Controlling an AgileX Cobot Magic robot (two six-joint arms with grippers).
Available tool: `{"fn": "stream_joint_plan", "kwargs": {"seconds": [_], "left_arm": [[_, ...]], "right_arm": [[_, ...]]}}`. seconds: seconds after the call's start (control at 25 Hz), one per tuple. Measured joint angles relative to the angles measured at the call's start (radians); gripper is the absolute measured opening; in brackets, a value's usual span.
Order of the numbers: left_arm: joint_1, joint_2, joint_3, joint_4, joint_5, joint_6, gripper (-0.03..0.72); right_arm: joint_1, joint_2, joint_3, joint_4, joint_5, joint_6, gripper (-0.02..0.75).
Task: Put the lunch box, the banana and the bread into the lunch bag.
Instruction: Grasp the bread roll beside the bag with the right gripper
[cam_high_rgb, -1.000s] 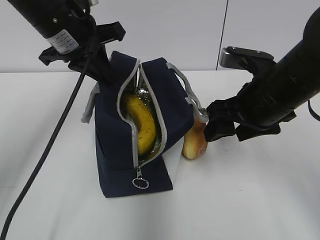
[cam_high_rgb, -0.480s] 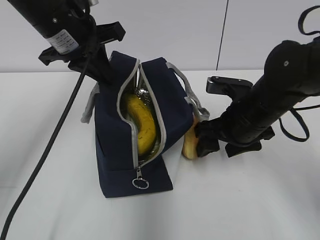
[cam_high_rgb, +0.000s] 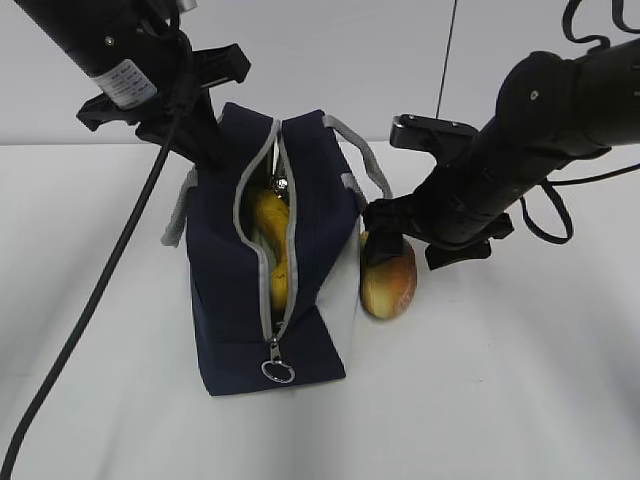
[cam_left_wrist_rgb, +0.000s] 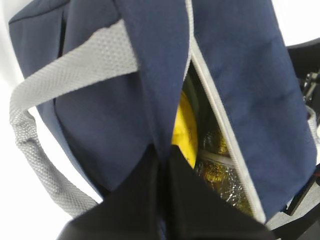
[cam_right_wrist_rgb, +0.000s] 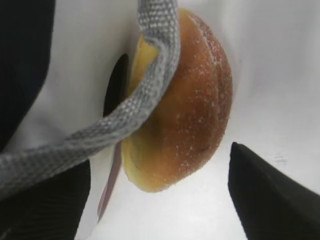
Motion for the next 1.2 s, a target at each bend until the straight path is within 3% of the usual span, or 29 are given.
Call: {"fn": "stream_joint_plan", "kwargs": {"seconds": [0.56,0.76,1.04,1.2], "left_arm": [[0.0,0.0,0.0,0.002,0.002,0.0,0.0],[0.0,0.0,0.0,0.002,0.004,0.0,0.0],[0.0,0.0,0.0,0.003,0.005,0.0,0.0],[0.0,0.0,0.0,0.003,0.005,0.001,0.0]], "right_arm": [[-0.054,0.147,-0.122,0.007,0.04,0.012,0.656],[-0.034,0.173,-0.146,0.011,0.056,0.01,0.647],[-0.034,0.174,-0.154,0.005,0.084,0.01,0.471],[-0.034,0.165,-0.155,-0.074,0.107,0.047,0.456]]}}
